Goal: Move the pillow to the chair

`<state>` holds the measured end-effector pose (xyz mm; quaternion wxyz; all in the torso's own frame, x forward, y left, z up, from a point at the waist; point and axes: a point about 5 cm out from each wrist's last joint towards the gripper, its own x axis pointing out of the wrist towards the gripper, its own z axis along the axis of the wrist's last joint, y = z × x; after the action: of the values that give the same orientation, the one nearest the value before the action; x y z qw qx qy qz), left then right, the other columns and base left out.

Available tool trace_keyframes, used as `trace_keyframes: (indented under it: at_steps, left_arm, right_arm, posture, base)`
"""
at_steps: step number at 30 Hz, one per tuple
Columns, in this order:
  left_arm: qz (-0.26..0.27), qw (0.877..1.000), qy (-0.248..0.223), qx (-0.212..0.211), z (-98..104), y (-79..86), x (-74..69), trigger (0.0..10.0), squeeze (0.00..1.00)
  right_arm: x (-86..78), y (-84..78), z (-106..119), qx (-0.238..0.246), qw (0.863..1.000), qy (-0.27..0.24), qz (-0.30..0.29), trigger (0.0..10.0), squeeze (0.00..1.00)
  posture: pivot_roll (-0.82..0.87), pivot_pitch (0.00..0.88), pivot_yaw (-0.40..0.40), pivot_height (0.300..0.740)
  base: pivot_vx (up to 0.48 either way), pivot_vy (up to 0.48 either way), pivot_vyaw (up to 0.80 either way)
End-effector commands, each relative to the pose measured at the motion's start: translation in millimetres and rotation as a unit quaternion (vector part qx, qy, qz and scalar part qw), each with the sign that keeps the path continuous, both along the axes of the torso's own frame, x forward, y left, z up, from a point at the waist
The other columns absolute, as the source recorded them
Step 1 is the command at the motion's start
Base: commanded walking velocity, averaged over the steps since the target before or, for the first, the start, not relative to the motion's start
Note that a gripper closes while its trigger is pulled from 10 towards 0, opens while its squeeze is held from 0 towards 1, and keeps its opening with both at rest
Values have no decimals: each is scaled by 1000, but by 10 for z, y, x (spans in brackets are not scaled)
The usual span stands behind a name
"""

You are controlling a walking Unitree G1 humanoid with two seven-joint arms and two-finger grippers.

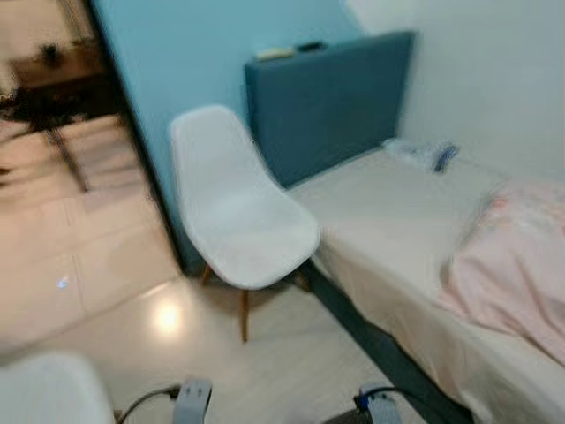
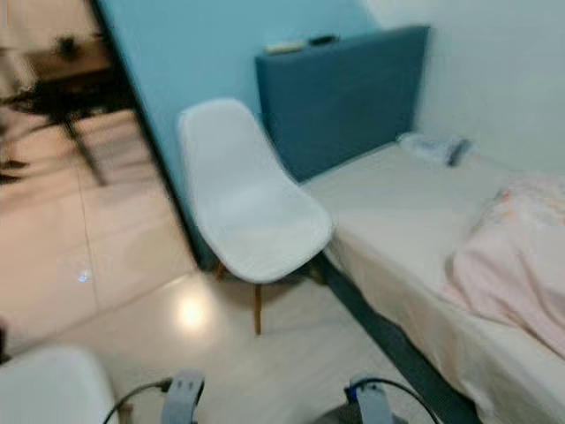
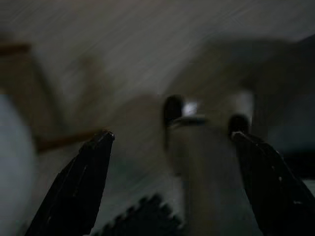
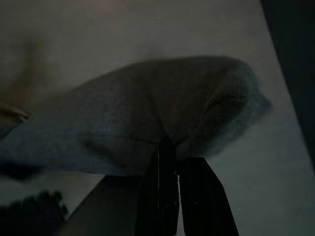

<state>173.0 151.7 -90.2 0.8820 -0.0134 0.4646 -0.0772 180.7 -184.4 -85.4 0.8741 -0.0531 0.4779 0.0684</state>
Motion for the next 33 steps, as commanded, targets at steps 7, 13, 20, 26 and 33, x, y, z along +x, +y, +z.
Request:
trace_keyframes:
  at_steps: [7,13,20,26,33]
  left_arm:
    - [-2,1000,10,4,-33,-18,-72,10000,0]
    - [5,1000,15,-16,-36,-34,-79,10000,0]
    - [16,999,23,-30,-28,-21,-56,10000,0]
    - [23,999,24,-33,-26,-10,-50,10000,0]
    - [25,999,16,-34,4,16,17,10000,0]
  right_arm:
    - [-48,-58,-17,-22,1000,5,3,10000,0]
    - [-41,-63,-13,-24,1000,3,0,10000,0]
    - [57,-11,28,-6,1000,-12,-13,10000,0]
    - [81,-18,40,-4,1000,-14,-17,10000,0]
    - [118,40,50,-5,1000,-16,-5,10000,0]
  posture:
    - [23,0,-2,740]
    - [25,0,-4,740]
    - [16,0,9,740]
    - [14,0,15,740]
    - [26,0,12,740]
  base:
    - [0,0,654]
    - [0,0,655]
    - [0,-232,0]
    - [0,-480,0]
    - [0,-480,0]
